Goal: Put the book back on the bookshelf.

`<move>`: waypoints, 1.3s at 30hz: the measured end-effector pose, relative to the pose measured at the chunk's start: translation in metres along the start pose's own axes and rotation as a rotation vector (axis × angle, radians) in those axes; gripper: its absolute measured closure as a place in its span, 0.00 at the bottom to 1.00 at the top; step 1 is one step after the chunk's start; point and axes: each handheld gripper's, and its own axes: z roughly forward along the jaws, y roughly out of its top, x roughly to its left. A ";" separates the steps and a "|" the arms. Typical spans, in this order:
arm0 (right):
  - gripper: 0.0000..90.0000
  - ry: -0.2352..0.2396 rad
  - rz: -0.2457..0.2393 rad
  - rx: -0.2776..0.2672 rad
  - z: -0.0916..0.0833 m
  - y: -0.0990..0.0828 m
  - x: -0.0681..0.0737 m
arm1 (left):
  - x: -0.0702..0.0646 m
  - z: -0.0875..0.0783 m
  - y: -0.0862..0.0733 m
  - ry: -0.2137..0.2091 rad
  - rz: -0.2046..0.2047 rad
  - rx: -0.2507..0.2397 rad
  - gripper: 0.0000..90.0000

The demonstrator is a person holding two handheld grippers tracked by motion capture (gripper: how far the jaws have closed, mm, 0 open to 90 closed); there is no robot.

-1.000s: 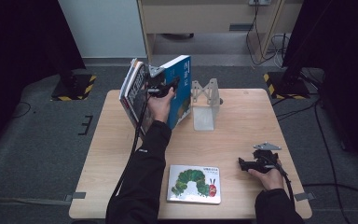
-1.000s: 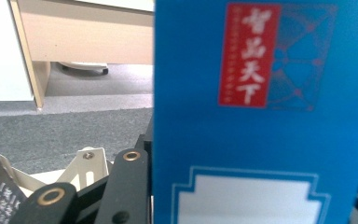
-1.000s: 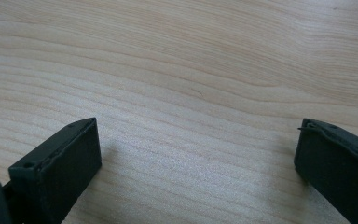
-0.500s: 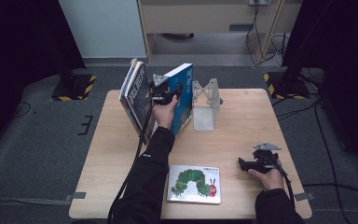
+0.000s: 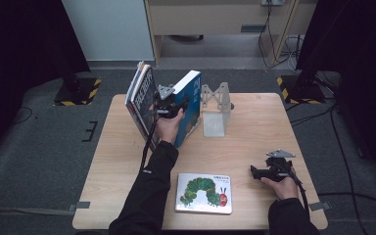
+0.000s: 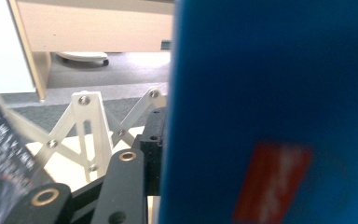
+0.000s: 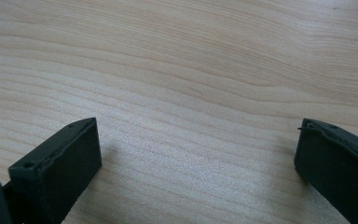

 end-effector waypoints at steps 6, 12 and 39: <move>0.01 0.000 0.001 0.000 0.000 0.000 0.000 | 0.003 -0.013 -0.010 0.014 0.024 0.008 0.66; 0.01 0.000 0.002 0.000 0.000 0.000 0.000 | 0.001 -0.023 -0.018 0.018 0.047 0.001 0.65; 0.01 -0.001 0.003 0.002 0.000 0.000 0.001 | -0.022 0.003 -0.011 0.064 0.032 0.014 0.66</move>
